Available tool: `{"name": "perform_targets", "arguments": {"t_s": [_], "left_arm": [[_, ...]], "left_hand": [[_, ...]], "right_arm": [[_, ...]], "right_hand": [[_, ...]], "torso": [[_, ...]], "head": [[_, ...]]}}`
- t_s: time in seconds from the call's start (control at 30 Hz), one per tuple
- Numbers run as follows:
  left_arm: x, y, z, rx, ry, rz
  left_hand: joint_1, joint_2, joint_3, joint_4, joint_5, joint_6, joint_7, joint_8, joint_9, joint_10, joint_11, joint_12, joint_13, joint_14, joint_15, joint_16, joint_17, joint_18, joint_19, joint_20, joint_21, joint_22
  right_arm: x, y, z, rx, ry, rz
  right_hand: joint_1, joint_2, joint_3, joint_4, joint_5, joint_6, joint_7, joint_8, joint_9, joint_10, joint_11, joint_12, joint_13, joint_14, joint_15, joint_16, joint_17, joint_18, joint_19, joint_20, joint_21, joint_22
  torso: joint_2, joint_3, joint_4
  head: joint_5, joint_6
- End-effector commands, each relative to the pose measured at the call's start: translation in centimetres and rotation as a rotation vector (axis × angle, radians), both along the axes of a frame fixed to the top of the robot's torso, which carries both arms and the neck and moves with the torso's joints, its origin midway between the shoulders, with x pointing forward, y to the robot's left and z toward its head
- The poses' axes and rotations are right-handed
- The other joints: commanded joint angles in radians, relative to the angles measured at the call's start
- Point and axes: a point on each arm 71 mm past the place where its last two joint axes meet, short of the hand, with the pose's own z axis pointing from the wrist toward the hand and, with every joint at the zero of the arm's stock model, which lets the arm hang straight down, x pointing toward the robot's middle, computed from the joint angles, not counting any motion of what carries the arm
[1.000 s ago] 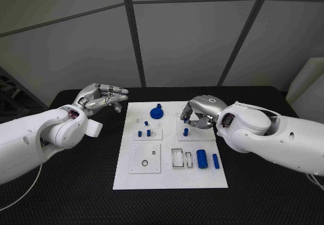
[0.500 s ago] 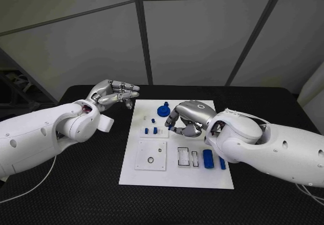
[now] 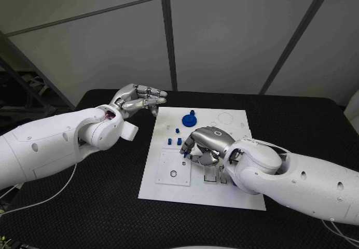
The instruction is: Assemble the parts on the task board
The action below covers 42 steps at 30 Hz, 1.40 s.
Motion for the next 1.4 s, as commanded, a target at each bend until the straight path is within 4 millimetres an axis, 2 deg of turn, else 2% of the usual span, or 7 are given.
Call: {"name": "perform_targets", "arguments": {"t_s": [0.03,0.33,1.4], "left_arm": [[0.0,-0.1,0.1,-0.012,0.004,-0.004],[0.1,-0.2,0.1,-0.012,0.005,-0.006],[0.2,-0.1,-0.1,-0.007,0.018,-0.008]], "left_hand": [[-0.001,0.008,-0.005,-0.004,0.003,-0.006,-0.001,-0.007,-0.001,-0.005,-0.002,-0.003,0.001,-0.005,-0.001,-0.006,-0.001,-0.004,-0.004,0.001,-0.004,-0.001],[-0.001,0.008,-0.005,-0.004,0.003,-0.006,-0.001,-0.007,-0.001,-0.005,-0.002,-0.003,0.001,-0.005,-0.001,-0.006,-0.001,-0.004,-0.004,0.001,-0.004,-0.001],[-0.002,0.009,-0.006,-0.004,0.003,-0.006,-0.001,-0.007,-0.002,-0.005,-0.001,-0.003,0.002,-0.005,-0.001,-0.007,-0.002,-0.004,-0.004,0.001,-0.006,-0.002]], "right_arm": [[0.0,0.2,-0.3,-0.017,-0.015,0.018],[-0.2,0.4,-1.2,-0.038,0.008,0.024],[-0.7,0.8,-1.7,-0.067,0.021,0.035]], "right_hand": [[-0.012,-0.001,0.0,-0.008,-0.002,0.005,0.003,-0.003,0.001,-0.003,0.004,-0.004,-0.003,0.017,-0.006,-0.002,-0.002,-0.006,0.075,-0.007,-0.003,0.208],[-0.014,-0.002,0.0,-0.009,-0.003,0.005,0.003,-0.004,0.001,-0.003,0.004,-0.003,-0.004,0.017,-0.006,-0.002,-0.002,-0.006,0.075,-0.007,-0.003,0.208],[-0.015,-0.001,0.0,-0.009,-0.003,0.005,0.003,-0.004,0.001,-0.003,0.004,-0.003,-0.004,0.017,-0.006,-0.001,-0.001,-0.006,0.076,-0.007,-0.002,0.209]], "torso": [[0.0,0.0008,0.0002],[0.0,0.0007,-0.0005],[-0.001,0.0004,-0.0006]], "head": [[0.015,-0.004],[0.033,-0.018],[0.044,-0.031]]}}
